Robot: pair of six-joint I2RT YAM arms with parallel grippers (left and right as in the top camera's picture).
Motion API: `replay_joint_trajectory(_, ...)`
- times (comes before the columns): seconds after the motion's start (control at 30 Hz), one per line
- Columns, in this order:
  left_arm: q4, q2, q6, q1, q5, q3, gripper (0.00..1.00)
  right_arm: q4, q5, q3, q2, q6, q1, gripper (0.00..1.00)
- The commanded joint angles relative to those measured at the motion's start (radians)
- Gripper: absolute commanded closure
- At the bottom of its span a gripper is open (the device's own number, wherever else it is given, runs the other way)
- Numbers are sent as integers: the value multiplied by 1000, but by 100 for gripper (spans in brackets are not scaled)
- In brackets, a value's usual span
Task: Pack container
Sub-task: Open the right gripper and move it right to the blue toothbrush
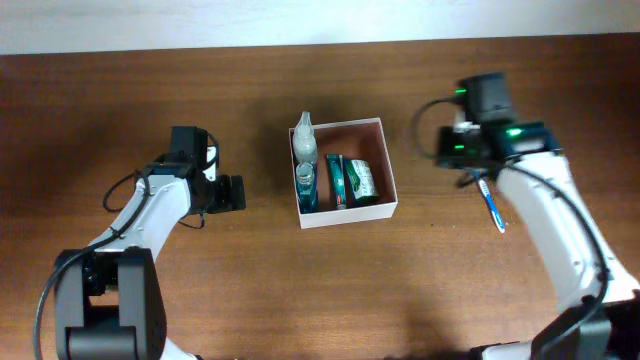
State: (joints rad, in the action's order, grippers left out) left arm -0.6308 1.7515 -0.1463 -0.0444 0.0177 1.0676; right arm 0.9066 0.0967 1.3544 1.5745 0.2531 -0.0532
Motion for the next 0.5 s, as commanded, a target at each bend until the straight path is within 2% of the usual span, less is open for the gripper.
replay_joint_trajectory(0.0,2,8,-2,2,-7,-5,1,9,16,-23,9,-49,119,53)
replay_joint_trajectory(0.07,2,8,-2,2,-7,-5,1,8,16,-37,17,-87,179,53)
replay_joint_trajectory(0.3,2,8,-2,2,-7,-5,1,-22,-36,-43,77,-129,282,33)
replay_joint_trajectory(0.47,2,8,-2,2,-7,-5,1,-24,-50,-43,148,-145,284,31)
